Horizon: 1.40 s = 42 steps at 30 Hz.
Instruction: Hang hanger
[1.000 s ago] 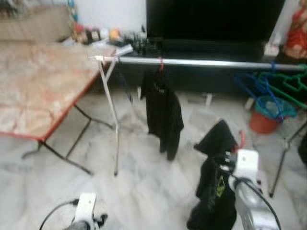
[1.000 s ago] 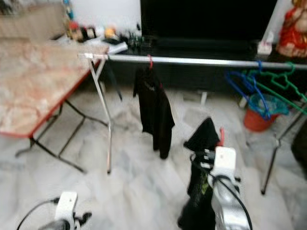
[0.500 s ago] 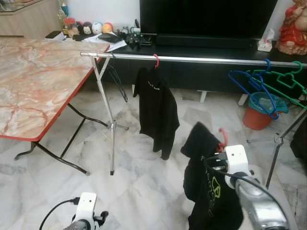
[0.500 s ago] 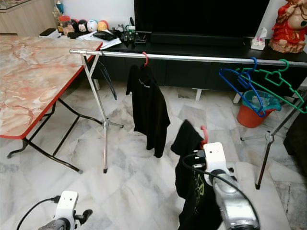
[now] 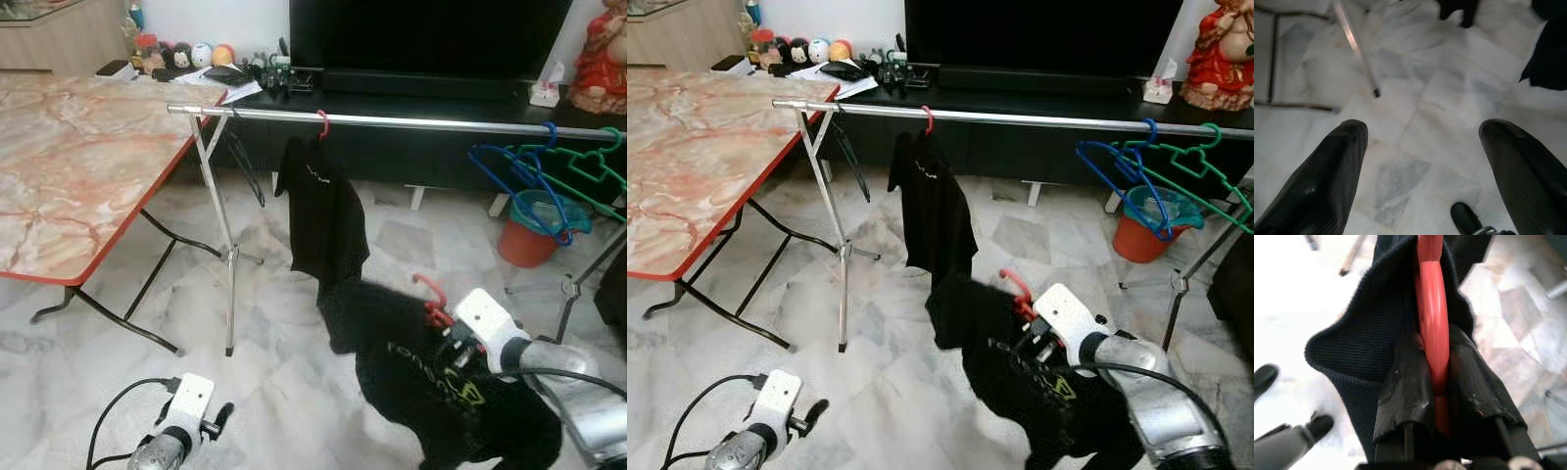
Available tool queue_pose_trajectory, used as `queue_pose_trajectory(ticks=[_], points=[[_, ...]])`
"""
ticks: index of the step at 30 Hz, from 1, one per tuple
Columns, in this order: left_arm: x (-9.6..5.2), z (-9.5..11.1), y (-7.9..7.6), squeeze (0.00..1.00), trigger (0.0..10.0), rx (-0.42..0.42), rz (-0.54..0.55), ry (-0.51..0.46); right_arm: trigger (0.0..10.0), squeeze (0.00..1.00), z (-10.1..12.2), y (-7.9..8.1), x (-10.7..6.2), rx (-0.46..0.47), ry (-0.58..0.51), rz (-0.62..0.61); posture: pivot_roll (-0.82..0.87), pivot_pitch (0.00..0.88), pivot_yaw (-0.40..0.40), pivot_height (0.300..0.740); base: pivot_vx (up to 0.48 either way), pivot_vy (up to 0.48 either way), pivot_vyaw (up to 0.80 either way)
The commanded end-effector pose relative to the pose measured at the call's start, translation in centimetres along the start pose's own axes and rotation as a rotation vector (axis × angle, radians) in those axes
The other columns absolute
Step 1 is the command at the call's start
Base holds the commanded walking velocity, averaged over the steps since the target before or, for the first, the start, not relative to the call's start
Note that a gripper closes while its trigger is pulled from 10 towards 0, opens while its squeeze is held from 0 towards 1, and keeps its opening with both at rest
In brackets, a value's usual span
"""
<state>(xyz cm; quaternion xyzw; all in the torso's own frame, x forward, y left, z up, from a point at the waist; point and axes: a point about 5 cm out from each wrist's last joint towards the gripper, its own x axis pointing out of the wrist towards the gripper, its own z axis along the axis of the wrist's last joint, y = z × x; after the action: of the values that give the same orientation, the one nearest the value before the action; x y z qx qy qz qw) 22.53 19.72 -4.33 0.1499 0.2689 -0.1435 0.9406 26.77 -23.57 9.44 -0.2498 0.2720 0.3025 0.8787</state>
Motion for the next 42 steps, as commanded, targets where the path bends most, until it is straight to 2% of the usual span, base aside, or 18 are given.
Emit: queue_pose_trajectory(ticks=[1,3,6,8,9,10,11,12,13,14,16,19,23,27,31,35,40,42], points=[[0.1,0.3,-0.1,0.00,10.0,0.065,-0.053,-0.006,10.0,0.00,1.3,0.0,-0.7,-0.068,-0.044,0.053,-0.14,0.000,-0.022,0.740,0.000,0.000,0.00],[0.2,0.5,-0.4,0.00,10.0,0.143,-0.094,-0.009,10.0,0.00,1.8,-0.2,-1.3,-0.105,-0.057,0.097,-0.14,0.000,-0.022,0.740,0.000,0.000,0.00],[0.2,0.7,-0.7,0.00,10.0,0.161,-0.137,-0.024,10.0,0.00,2.3,-0.5,-1.9,-0.134,-0.070,0.118,-0.14,0.000,-0.025,0.740,0.000,0.000,0.00],[0.7,2.8,0.5,0.00,10.0,0.179,-0.163,-0.114,10.0,0.00,2.7,-0.8,-2.5,-0.185,-0.062,0.166,-0.14,0.000,-0.024,0.740,0.000,0.000,0.00],[1.4,11.1,5.8,0.00,10.0,0.201,-0.165,-0.344,10.0,0.00,2.9,-0.8,-2.7,-0.206,-0.062,0.188,-0.14,0.000,-0.023,0.740,0.000,0.000,0.00],[1.2,13.5,7.3,0.00,10.0,0.202,-0.171,-0.403,10.0,0.00,3.0,-0.8,-2.8,-0.212,-0.064,0.197,-0.14,0.000,-0.020,0.740,0.000,0.000,0.00],[1.0,15.0,7.9,0.00,10.0,0.204,-0.185,-0.439,10.0,0.00,3.3,-0.7,-3.1,-0.228,-0.075,0.214,-0.14,0.000,-0.018,0.740,0.000,0.000,0.00],[1.0,15.3,8.0,0.00,10.0,0.202,-0.193,-0.444,10.0,0.00,3.4,-0.7,-3.2,-0.239,-0.083,0.227,-0.14,0.000,-0.018,0.740,0.000,0.000,0.00],[1.0,16.7,8.0,0.00,10.0,0.221,-0.224,-0.443,10.0,0.00,3.8,-0.7,-3.5,-0.251,-0.096,0.252,-0.15,0.000,-0.014,0.740,0.000,0.000,0.00],[1.0,16.7,8.0,0.00,10.0,0.221,-0.224,-0.443,10.0,0.00,3.8,-0.7,-3.5,-0.251,-0.096,0.252,-0.15,0.000,-0.014,0.740,0.000,0.000,0.00],[0.8,18.4,7.5,0.00,10.0,0.222,-0.328,-0.483,10.0,0.00,4.2,-1.2,-4.0,-0.273,-0.091,0.258,-0.15,0.000,-0.007,0.740,0.000,0.000,0.00],[0.6,18.9,7.3,0.00,10.0,0.224,-0.414,-0.476,10.0,0.00,4.4,-1.8,-4.1,-0.286,-0.086,0.240,-0.14,0.000,-0.001,0.740,0.000,0.000,0.00],[0.5,18.3,7.1,0.00,10.0,0.210,-0.484,-0.429,10.0,0.00,4.6,-1.8,-3.9,-0.292,-0.087,0.245,-0.14,0.000,0.006,0.740,0.000,0.000,0.00],[0.1,16.4,6.7,0.00,10.0,0.233,-0.595,-0.314,10.0,0.00,4.9,-1.8,-3.7,-0.324,-0.073,0.251,-0.14,0.000,0.016,0.740,0.000,0.000,0.00],[-0.4,14.8,6.4,0.00,10.0,0.257,-0.703,-0.246,10.0,0.00,5.8,-1.5,-3.6,-0.340,-0.115,0.272,-0.13,0.006,0.030,0.740,0.000,0.000,0.00],[-0.4,14.3,5.8,0.00,10.0,0.290,-0.757,-0.225,10.0,0.00,6.6,-0.8,-3.6,-0.362,-0.151,0.320,-0.13,0.011,0.037,0.740,0.000,0.000,0.00],[0.2,13.7,5.0,0.00,10.0,0.357,-0.724,-0.201,10.0,0.00,7.8,-0.5,-3.7,-0.405,-0.171,0.346,-0.14,0.014,0.044,0.740,0.000,0.000,0.00],[0.3,13.6,4.8,0.00,10.0,0.354,-0.724,-0.198,10.0,0.00,8.1,-0.6,-3.8,-0.411,-0.182,0.350,-0.14,0.017,0.045,0.740,0.000,0.000,0.00]])
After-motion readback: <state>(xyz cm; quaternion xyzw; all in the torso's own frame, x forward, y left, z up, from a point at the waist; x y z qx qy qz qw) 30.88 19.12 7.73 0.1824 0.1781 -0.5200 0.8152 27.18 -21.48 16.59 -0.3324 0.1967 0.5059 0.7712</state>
